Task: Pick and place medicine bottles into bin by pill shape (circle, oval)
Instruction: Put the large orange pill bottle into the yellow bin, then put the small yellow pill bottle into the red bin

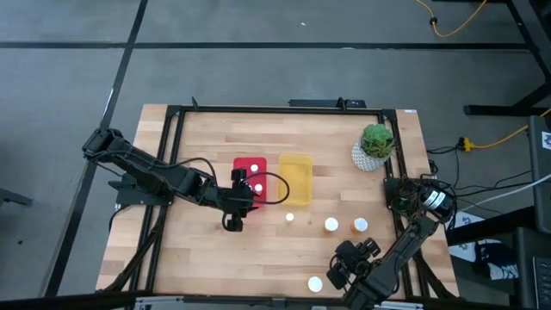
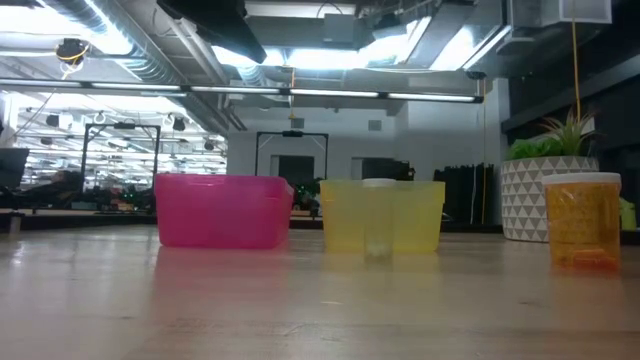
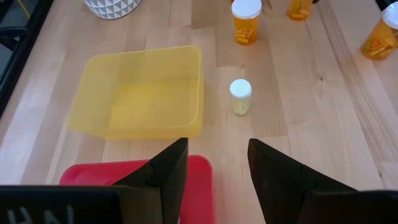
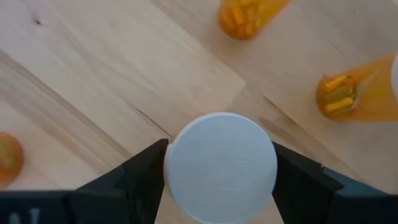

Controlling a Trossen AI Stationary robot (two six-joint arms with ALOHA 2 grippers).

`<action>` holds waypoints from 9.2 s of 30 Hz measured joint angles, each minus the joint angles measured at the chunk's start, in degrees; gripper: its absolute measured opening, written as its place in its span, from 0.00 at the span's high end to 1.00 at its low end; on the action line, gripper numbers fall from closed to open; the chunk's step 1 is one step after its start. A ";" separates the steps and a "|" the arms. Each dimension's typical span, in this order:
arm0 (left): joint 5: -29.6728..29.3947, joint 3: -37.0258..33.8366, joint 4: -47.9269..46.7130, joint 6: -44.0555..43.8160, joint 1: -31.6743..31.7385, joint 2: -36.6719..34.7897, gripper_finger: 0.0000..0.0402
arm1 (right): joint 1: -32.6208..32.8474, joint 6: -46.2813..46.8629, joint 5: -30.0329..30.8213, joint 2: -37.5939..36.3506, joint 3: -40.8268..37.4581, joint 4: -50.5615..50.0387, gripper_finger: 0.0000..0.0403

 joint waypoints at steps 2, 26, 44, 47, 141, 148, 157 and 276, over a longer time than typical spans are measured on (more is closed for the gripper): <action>0.00 0.00 0.00 0.02 0.00 0.00 0.60 | 0.01 0.00 -0.04 0.00 -0.01 0.00 0.37; -0.02 0.00 0.03 -0.01 -0.01 -0.01 0.60 | -7.56 -22.86 16.38 -1.68 23.17 -20.63 0.51; -0.04 0.00 -0.24 -1.70 -3.01 -0.02 0.60 | -37.90 -58.89 15.26 -2.14 19.94 -14.29 0.51; -0.06 0.00 -0.24 -1.70 -4.21 -0.02 0.60 | -42.48 -68.74 9.54 -2.14 17.87 -5.34 0.51; 16.74 0.05 27.46 1.54 6.78 24.56 0.47 | -15.08 -35.80 -0.98 -28.61 5.12 -22.99 0.37; 16.24 0.04 32.05 1.51 6.75 27.77 0.48 | -15.10 -35.99 -0.35 -28.59 5.10 -22.97 0.37; 13.83 0.04 37.43 1.57 6.86 30.50 0.48 | -15.10 -36.17 0.23 -28.59 5.10 -22.97 0.37; 3.47 -29.09 38.81 4.07 18.22 2.34 0.75 | -15.12 -35.93 2.00 -28.55 5.10 -20.44 0.37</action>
